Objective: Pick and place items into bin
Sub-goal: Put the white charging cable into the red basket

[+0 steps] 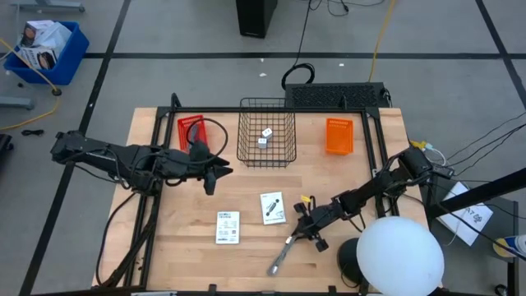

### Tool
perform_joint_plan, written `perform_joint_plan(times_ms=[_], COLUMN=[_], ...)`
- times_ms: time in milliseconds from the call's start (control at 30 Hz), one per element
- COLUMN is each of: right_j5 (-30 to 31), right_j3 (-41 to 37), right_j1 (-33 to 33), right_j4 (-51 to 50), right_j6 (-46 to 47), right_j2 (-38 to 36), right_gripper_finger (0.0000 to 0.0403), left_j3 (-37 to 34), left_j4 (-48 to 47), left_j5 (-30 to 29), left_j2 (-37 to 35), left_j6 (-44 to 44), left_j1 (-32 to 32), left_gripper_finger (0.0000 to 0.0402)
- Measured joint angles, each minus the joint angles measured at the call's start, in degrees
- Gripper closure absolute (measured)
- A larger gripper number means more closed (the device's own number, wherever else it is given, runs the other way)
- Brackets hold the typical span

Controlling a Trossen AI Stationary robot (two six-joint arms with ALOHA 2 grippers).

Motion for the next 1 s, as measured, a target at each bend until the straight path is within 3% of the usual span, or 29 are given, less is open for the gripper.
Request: perform_joint_plan(times_ms=[133,567,1000], right_j5=[0.0,0.5,15.7], right_j3=[0.0,0.0,0.0], right_j1=[0.0,-1.6,-8.4], right_j4=[0.7,17.8,22.9], right_j6=[0.0,1.7,10.4], right_j2=[0.0,0.0,0.0], right_gripper_finger=[0.0391,0.0393,0.0393], left_j3=[0.0,0.0,0.0], left_j4=[0.0,0.0,0.0], left_j5=[0.0,0.0,0.0], left_j2=[0.0,0.0,0.0], left_j6=[0.5,1.9,4.7], left_j1=[0.0,0.0,-0.8], left_gripper_finger=[0.0231,0.0231,0.0231])
